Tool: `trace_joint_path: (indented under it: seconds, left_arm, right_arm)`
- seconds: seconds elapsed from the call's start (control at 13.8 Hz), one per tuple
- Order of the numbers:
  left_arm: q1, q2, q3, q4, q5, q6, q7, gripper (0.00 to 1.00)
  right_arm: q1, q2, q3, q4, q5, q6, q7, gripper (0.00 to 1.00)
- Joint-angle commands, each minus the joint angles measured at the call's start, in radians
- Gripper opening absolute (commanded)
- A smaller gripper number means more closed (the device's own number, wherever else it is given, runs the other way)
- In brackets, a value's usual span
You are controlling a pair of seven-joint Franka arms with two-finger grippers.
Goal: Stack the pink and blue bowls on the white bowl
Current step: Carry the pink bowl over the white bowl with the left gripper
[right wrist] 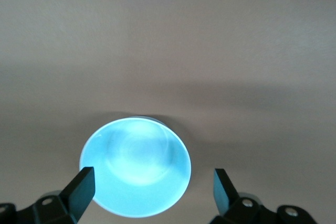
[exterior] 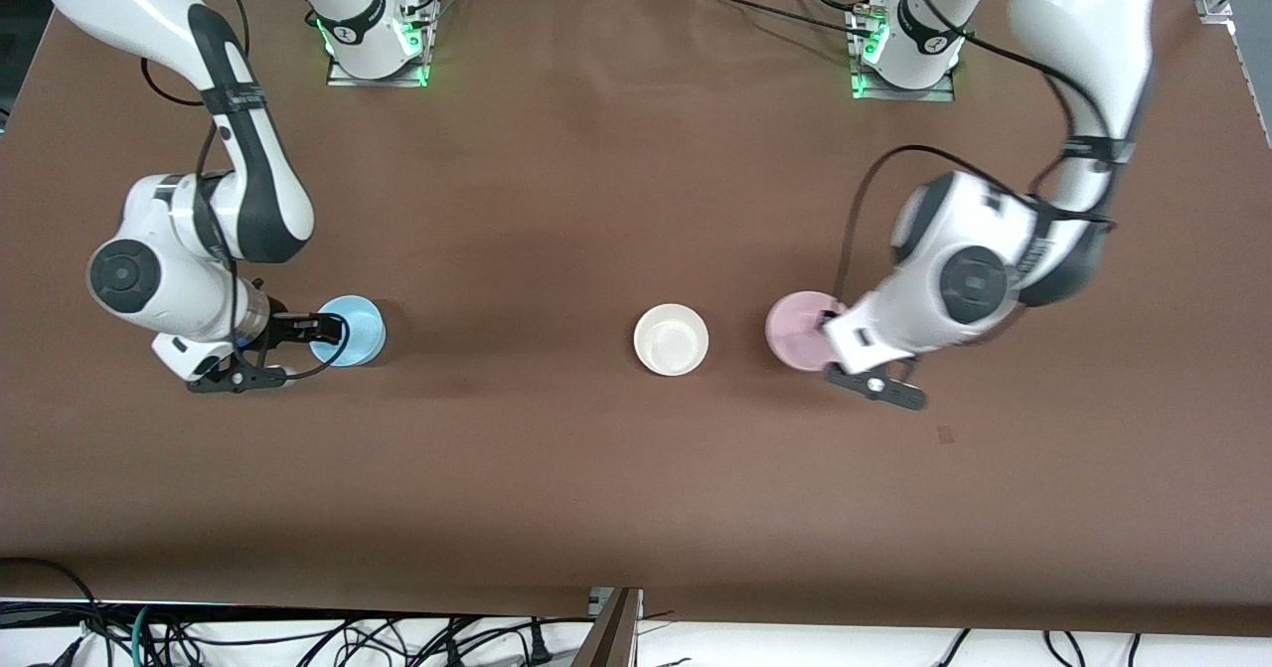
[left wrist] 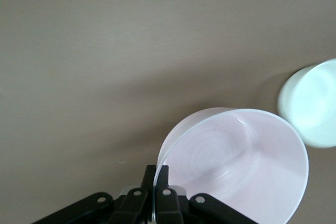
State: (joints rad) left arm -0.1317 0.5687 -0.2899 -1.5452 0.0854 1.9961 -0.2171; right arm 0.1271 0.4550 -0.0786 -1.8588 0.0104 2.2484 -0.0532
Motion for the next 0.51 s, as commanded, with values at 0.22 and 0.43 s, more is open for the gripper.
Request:
trace_joint_path:
  seconds: [0.22,0.43]
  left_arm:
    - [-0.195,0.187,0.017,0.151,-0.015,0.09,-0.473,0.0]
    - [-0.212,0.206,0.017,0.151,-0.015,0.156,-0.531,0.0]
  right_arm:
    - [-0.007,-0.024,-0.029,-0.151,0.005,0.146,-0.083,1.0]
    - [-0.011,0.02,-0.032,-0.146,0.006,0.165,-0.118,0.99]
